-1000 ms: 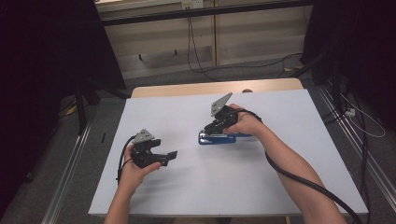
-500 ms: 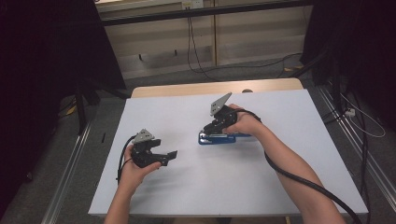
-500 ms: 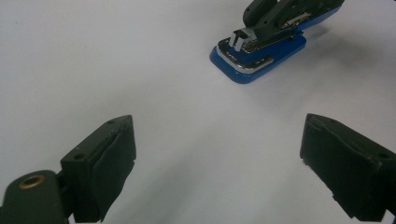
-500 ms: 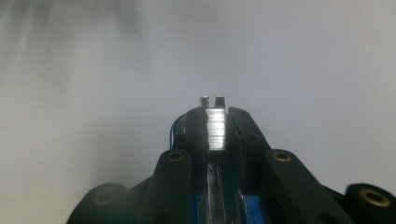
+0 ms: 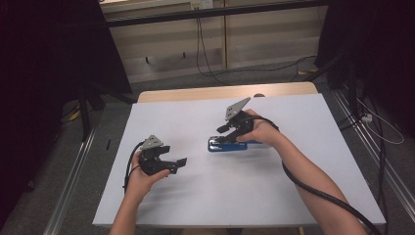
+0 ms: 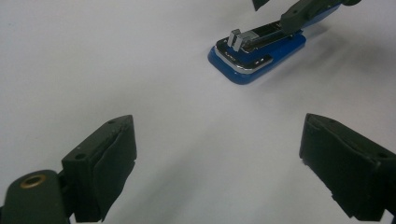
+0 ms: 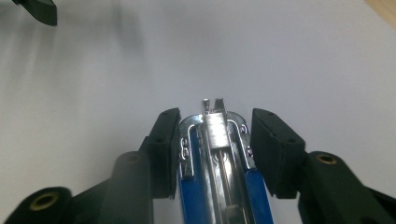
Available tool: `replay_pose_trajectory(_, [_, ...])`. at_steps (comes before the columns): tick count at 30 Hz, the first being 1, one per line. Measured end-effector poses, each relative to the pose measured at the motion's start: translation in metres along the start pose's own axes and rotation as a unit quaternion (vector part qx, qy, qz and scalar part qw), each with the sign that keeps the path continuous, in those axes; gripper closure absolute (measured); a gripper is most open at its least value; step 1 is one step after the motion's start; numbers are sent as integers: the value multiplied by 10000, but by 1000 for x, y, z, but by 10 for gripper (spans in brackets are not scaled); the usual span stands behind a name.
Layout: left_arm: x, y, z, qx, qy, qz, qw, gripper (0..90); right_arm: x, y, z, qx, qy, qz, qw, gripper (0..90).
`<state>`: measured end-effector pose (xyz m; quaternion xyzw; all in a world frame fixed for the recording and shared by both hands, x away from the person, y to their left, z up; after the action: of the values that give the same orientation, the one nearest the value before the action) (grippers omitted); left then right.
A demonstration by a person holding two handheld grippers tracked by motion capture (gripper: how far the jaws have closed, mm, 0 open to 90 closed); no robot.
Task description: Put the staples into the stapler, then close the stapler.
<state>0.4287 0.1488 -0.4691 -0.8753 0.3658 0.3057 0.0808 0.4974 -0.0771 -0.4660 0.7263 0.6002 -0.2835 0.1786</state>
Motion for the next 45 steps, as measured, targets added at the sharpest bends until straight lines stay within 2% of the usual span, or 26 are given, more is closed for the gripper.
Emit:
replay_pose_trajectory(3, [3,3,-1,-10,3,36,10000,111,-11,-1,6,153,27,250,9996,428])
replay_pose_trajectory(7, [9,7,-3,-17,-1,95,10000,112,-27,-7,16,281,88,461,9985,360])
replay_pose_trajectory(12, [14,9,-2,24,-38,95,9999,112,-46,-16,26,578,182,699,9957,270])
replay_pose_trajectory(16, [17,11,-3,-2,-28,121,9999,114,-57,-20,35,647,156,1043,9923,205])
replay_pose_trajectory(18, [19,13,-4,26,-71,122,9999,113,-62,-22,40,783,248,1055,9910,201])
replay_pose_trajectory(21, [20,15,-6,54,-55,129,9999,113,-69,-22,50,1072,258,1203,9866,164])
replay_pose_trajectory(24, [22,16,-6,66,-59,131,9999,114,-76,-21,61,1215,226,1433,9819,157])
replay_pose_trajectory(27, [24,17,-7,67,-66,142,9999,113,-81,-22,70,1355,316,1585,9775,145])
replay_pose_trajectory(30, [26,18,-9,66,-57,147,9999,113,-88,-25,74,1249,392,1753,9758,138])
replay_pose_trajectory(31, [26,19,-9,50,-40,160,9999,113,-91,-27,75,1288,448,1760,9749,134])
replay_pose_trajectory(35, [30,22,-11,89,-63,168,9998,114,-99,-31,85,1328,338,1913,9719,131])
replay_pose_trajectory(38, [34,25,-13,107,-60,187,9998,114,-105,-34,92,1540,374,1990,9671,131])
replay_pose_trajectory(40, [37,28,-14,162,-64,205,9996,116,-110,-35,96,1605,399,2170,9621,131])
replay_pose_trajectory(43, [43,33,-16,237,-106,231,9994,119,-115,-40,98,1675,536,2214,9592,193])
replay_pose_trajectory(45, [46,37,-18,243,-92,241,9994,121,-116,-42,101,1653,518,2234,9592,228])
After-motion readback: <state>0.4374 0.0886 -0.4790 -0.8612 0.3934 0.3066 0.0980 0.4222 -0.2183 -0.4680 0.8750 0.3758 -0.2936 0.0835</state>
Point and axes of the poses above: each handheld gripper's, and its own axes: x roughly forward along the jaws, z roughly out of its underside, y roughly to its right, the point moved 7 cm from there along x, roughly forward along the jaws, and after that the axes turned 5 degrees about -z, right-handed, at the moved point
